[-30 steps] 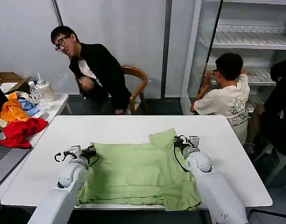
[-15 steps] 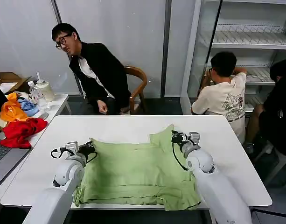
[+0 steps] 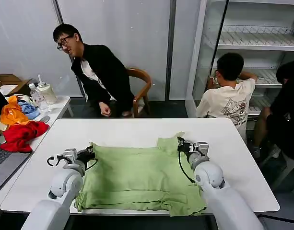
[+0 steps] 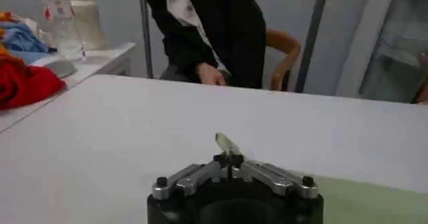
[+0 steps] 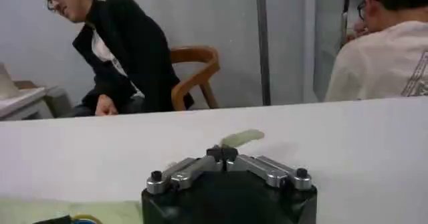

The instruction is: Fold and organize the clothes.

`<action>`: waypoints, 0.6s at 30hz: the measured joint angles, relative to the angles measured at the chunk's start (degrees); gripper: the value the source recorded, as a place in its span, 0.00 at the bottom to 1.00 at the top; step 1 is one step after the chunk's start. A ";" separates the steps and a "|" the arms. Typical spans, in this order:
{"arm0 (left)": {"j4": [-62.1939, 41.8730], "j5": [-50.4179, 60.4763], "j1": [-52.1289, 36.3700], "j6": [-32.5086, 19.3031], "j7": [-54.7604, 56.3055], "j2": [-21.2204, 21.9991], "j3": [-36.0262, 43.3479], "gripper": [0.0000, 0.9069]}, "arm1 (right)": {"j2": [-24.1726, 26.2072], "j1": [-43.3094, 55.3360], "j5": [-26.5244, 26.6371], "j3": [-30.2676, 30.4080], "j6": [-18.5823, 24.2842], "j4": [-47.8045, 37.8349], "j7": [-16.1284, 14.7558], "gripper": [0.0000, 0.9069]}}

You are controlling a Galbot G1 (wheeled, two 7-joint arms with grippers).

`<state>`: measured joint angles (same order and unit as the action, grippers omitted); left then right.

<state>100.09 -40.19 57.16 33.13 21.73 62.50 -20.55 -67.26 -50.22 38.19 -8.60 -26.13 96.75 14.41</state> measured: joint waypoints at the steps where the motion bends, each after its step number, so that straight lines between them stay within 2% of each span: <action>1: 0.62 0.01 0.63 -0.01 0.04 -0.10 -0.22 0.02 | 0.11 -0.77 -0.04 -0.16 0.00 0.71 0.14 0.00; 18: 8.63 0.20 8.55 -0.06 0.52 -0.64 -2.46 0.02 | 2.31 -11.55 0.30 -2.65 -1.62 14.32 3.02 0.00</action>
<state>108.72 -39.99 65.72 33.07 22.25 61.86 -23.01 -64.95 -61.77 38.49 -11.25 -27.75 111.07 17.43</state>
